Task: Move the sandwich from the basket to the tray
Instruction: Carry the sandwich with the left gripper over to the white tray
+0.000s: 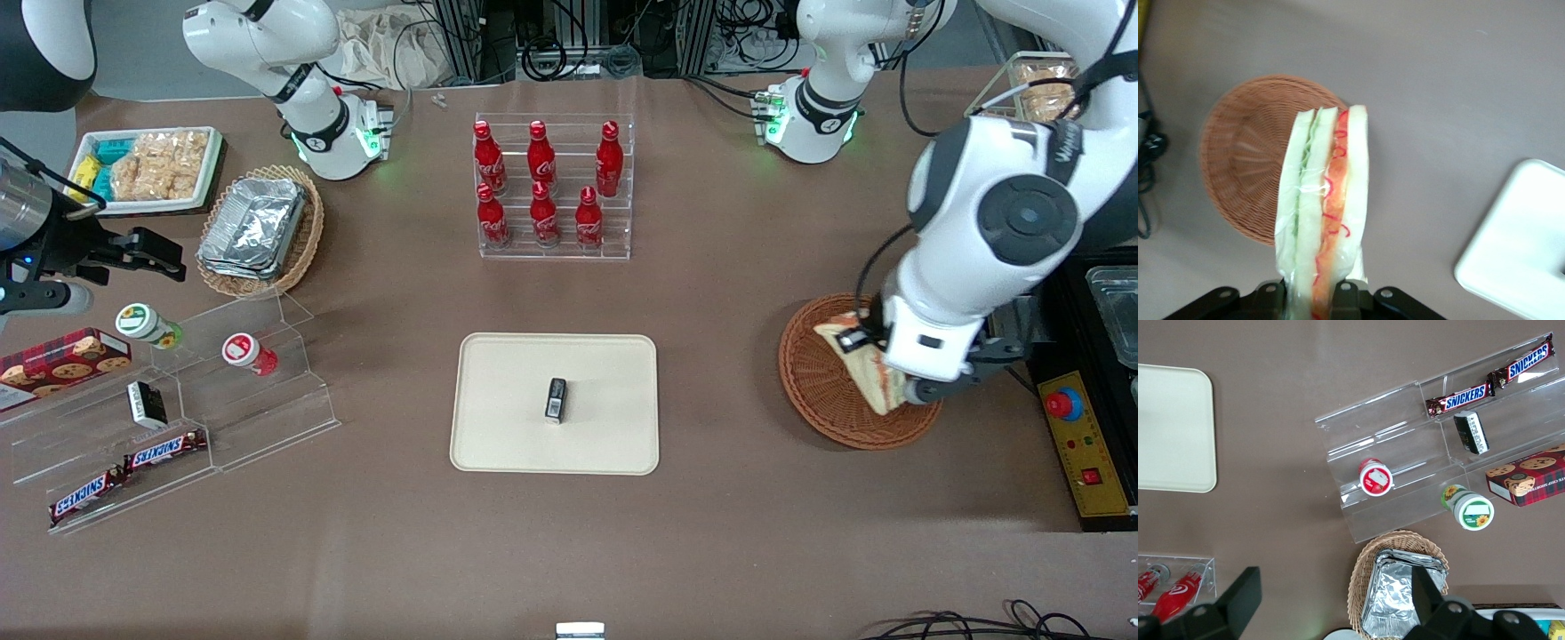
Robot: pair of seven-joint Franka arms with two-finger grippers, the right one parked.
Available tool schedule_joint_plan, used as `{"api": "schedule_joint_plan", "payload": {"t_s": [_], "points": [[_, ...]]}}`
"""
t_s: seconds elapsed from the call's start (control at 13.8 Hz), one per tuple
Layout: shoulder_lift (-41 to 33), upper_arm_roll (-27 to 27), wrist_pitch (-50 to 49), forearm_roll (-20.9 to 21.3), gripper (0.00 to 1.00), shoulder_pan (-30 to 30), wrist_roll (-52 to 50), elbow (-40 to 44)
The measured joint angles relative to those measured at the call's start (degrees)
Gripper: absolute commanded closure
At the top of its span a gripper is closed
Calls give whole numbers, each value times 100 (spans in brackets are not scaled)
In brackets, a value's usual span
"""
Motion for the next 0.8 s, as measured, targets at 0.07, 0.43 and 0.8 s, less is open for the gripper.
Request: {"api": "schedule_joint_plan", "payload": {"t_s": [0.07,0.43,0.8], "points": [[185,-166,-1,0,100,-113,114,167],[1884,-407,340,332,100,-1145,254,1147],[3166,-402,1495,429,100,-1590,287,1558]]}}
